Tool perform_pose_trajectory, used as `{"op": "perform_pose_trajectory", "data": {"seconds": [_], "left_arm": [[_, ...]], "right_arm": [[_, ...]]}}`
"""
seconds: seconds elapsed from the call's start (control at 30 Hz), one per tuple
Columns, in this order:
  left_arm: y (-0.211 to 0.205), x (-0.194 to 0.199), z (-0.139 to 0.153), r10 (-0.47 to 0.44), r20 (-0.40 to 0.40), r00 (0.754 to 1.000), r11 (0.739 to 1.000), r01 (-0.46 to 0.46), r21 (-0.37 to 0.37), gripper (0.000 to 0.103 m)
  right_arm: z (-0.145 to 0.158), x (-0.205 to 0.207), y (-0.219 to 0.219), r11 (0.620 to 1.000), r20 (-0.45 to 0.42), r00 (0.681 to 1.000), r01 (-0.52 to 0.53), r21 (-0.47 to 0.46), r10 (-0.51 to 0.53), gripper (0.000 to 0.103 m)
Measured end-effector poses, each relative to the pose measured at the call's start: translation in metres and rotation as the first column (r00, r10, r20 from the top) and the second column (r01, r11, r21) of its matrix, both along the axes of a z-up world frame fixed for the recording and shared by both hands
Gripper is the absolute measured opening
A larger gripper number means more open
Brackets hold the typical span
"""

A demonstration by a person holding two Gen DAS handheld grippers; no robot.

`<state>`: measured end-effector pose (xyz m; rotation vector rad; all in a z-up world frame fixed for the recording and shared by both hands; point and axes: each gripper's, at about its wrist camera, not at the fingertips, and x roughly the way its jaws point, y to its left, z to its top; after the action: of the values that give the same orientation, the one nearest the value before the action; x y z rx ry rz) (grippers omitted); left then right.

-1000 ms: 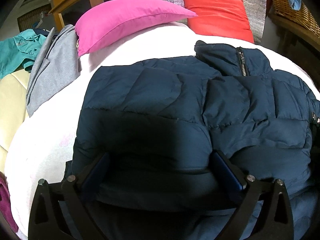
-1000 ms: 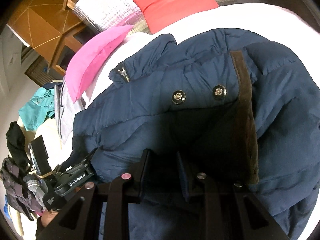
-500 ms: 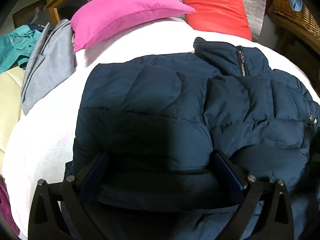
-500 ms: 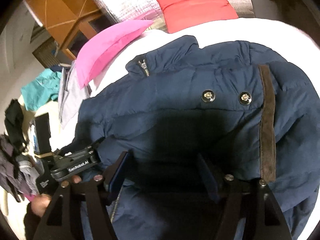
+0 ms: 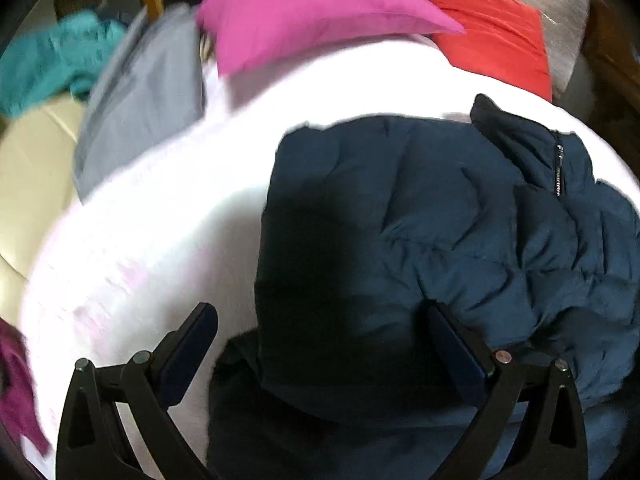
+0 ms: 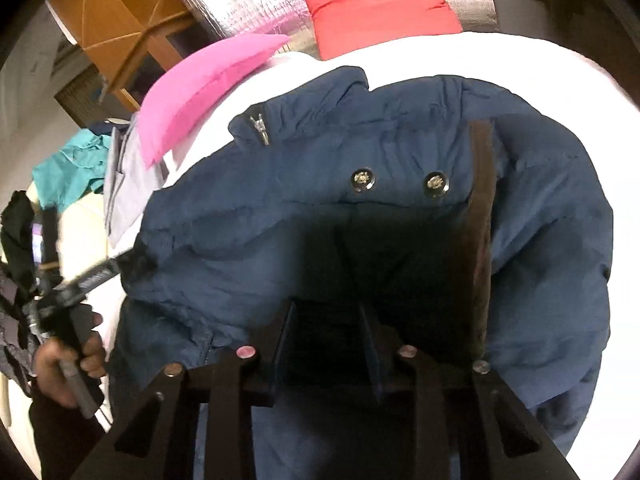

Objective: Fold large clothes

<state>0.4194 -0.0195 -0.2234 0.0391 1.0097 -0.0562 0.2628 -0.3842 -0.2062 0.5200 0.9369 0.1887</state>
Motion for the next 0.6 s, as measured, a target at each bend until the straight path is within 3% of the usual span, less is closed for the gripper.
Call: {"op": "perform_pose_trajectory", "data": {"seconds": [0.07,0.2,0.3,0.33,0.47,0.6], "left_arm": [[0.013,0.004,0.008,0.033,-0.011,0.999,0.997,-0.034,-0.068,0.103],[0.039,0.008,0.031,0.108,0.08,0.991,0.991,-0.101,-0.089,0.103],[0.06,0.019,0.026,0.162,0.052,0.985,0.977,-0.153,-0.146,0.103],[0.065,0.025,0.019,0.165,0.014,0.986,0.971,-0.16,-0.178,0.103],[0.072,0.034,-0.001,0.151,-0.082,0.985,0.937,-0.169,-0.305,0.103],[0.059,0.033,-0.005,0.077,-0.088,0.993,0.912,-0.105,-0.396,0.103]], "right_arm": [[0.009,-0.008,-0.02,0.999,0.033,0.999,0.037,0.036,-0.038,0.033],[0.027,-0.033,-0.08,0.974,0.104,0.969,0.218,0.069,-0.224,0.038],[0.017,-0.051,-0.127,0.911,0.052,0.916,0.386,0.144,-0.397,0.065],[0.009,-0.055,-0.141,0.886,0.018,0.901,0.423,0.187,-0.434,0.067],[-0.023,-0.045,-0.156,0.867,-0.095,0.91,0.414,0.277,-0.404,0.067],[-0.046,-0.026,-0.144,0.876,-0.15,0.931,0.365,0.314,-0.334,0.067]]}}
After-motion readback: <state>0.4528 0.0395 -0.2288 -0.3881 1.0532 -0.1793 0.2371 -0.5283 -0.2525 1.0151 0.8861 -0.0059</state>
